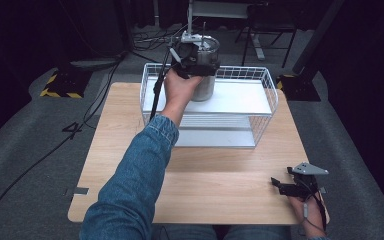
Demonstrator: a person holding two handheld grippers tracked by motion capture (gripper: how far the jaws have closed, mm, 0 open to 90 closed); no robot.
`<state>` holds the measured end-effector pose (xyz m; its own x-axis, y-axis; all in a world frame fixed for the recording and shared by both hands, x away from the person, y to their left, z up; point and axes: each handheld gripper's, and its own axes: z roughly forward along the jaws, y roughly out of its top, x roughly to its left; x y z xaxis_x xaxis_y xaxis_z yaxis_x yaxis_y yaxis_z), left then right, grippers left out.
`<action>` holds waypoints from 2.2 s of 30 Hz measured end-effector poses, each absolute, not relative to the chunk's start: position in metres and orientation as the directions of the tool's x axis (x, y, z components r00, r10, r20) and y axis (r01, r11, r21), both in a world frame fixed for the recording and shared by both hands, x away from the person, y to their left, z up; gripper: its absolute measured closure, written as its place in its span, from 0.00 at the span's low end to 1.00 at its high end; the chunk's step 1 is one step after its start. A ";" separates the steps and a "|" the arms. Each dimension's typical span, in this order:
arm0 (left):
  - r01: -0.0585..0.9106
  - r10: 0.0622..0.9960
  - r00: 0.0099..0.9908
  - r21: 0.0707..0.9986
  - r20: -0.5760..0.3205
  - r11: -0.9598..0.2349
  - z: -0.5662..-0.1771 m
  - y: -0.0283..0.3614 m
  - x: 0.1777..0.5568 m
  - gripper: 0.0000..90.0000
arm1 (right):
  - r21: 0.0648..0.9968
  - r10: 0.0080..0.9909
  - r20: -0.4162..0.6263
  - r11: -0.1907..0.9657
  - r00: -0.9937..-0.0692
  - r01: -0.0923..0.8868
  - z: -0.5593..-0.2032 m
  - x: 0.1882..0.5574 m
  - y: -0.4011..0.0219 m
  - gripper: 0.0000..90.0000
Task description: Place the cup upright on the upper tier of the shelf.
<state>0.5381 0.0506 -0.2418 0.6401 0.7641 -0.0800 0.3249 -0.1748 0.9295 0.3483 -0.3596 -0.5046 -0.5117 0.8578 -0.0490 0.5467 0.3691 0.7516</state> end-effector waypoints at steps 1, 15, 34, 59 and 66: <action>0.328 0.764 0.640 0.928 -0.081 -0.176 -0.243 0.051 0.538 0.04 | 0.752 0.858 -0.050 0.369 -0.511 0.547 -0.505 0.348 -0.360 0.20; 0.292 0.767 0.640 0.933 -0.029 -0.209 -0.251 0.045 0.531 0.04 | 0.753 0.857 -0.055 0.373 -0.513 0.542 -0.505 0.348 -0.359 0.20; 0.280 0.768 0.639 0.942 -0.038 -0.187 -0.255 0.044 0.530 0.03 | 0.754 0.856 -0.061 0.376 -0.513 0.538 -0.505 0.347 -0.359 0.20; 0.195 0.734 0.679 0.968 -0.018 -0.157 -0.240 0.077 0.486 0.00 | 0.749 0.852 -0.046 0.374 -0.521 0.547 -0.504 0.348 -0.360 0.20; 0.175 0.723 0.691 0.971 -0.005 -0.160 -0.230 0.090 0.456 0.00 | 0.740 0.853 -0.008 0.356 -0.521 0.571 -0.505 0.351 -0.362 0.20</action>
